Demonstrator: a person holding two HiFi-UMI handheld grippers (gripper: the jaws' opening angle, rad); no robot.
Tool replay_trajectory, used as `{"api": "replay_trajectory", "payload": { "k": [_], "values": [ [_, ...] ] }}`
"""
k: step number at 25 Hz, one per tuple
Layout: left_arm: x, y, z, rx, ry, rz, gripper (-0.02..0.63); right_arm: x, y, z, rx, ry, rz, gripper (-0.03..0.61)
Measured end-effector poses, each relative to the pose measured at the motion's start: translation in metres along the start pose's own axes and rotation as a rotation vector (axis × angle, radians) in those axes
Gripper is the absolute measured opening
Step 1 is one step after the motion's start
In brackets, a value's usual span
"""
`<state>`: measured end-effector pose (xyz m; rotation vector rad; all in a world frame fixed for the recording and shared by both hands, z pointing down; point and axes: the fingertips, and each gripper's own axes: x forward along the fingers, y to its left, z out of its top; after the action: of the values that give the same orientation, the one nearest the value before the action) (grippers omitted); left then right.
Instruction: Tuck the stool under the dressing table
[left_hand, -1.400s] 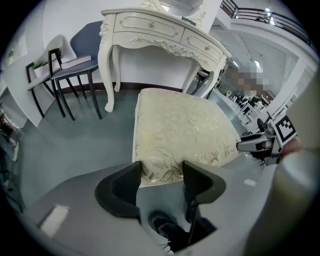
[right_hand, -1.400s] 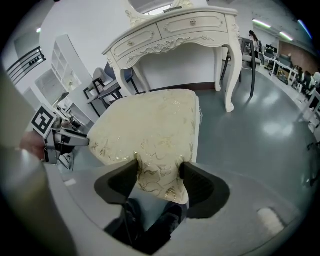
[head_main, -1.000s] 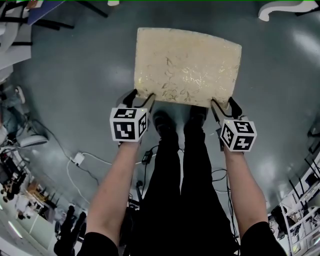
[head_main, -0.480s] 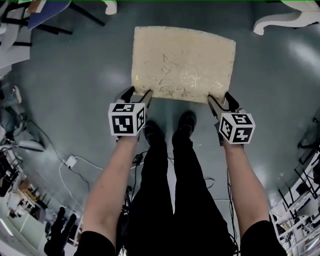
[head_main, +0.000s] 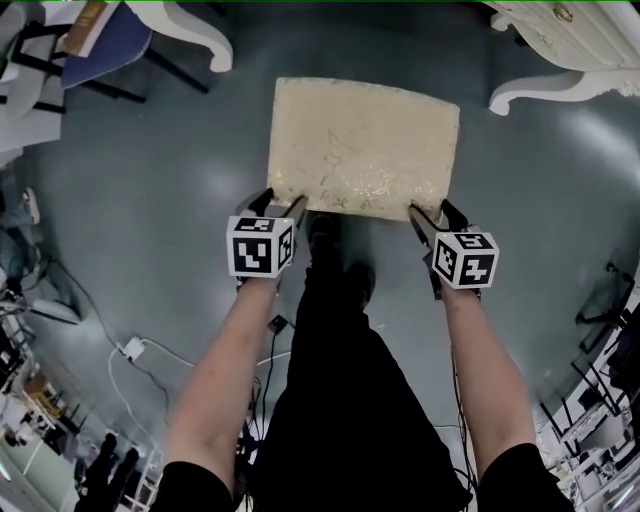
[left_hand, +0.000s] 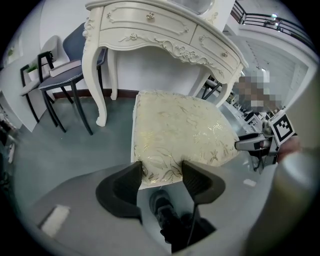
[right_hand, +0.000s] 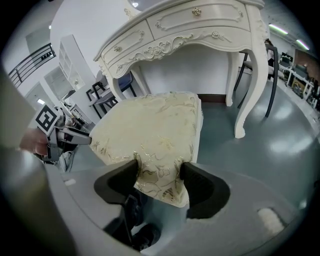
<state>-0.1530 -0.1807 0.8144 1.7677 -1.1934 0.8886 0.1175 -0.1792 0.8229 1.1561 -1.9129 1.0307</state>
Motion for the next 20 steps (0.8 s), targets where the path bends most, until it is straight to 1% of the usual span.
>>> {"api": "replay_trajectory", "payload": {
  "k": [4, 8, 13, 16, 18, 20],
  "values": [
    [0.01, 0.008, 0.03, 0.007, -0.025, -0.004, 0.275, 0.011, -0.008, 0.026, 0.011, -0.002, -0.01, 0.299],
    [0.021, 0.014, 0.062, 0.02, -0.054, -0.023, 0.275, 0.022, -0.017, 0.055, 0.022, -0.004, -0.02, 0.298],
    [0.033, 0.022, 0.097, 0.029, -0.038, -0.061, 0.276, 0.034, -0.028, 0.087, 0.035, 0.021, -0.05, 0.298],
    [0.038, 0.03, 0.112, 0.051, -0.015, -0.081, 0.276, 0.042, -0.027, 0.095, 0.065, 0.053, -0.06, 0.298],
    [0.043, 0.035, 0.123, 0.067, -0.015, -0.089, 0.276, 0.048, -0.028, 0.102, 0.086, 0.069, -0.069, 0.299],
    [0.047, 0.038, 0.134, 0.076, -0.021, -0.094, 0.276, 0.052, -0.03, 0.111, 0.092, 0.063, -0.078, 0.299]
  ]
}}
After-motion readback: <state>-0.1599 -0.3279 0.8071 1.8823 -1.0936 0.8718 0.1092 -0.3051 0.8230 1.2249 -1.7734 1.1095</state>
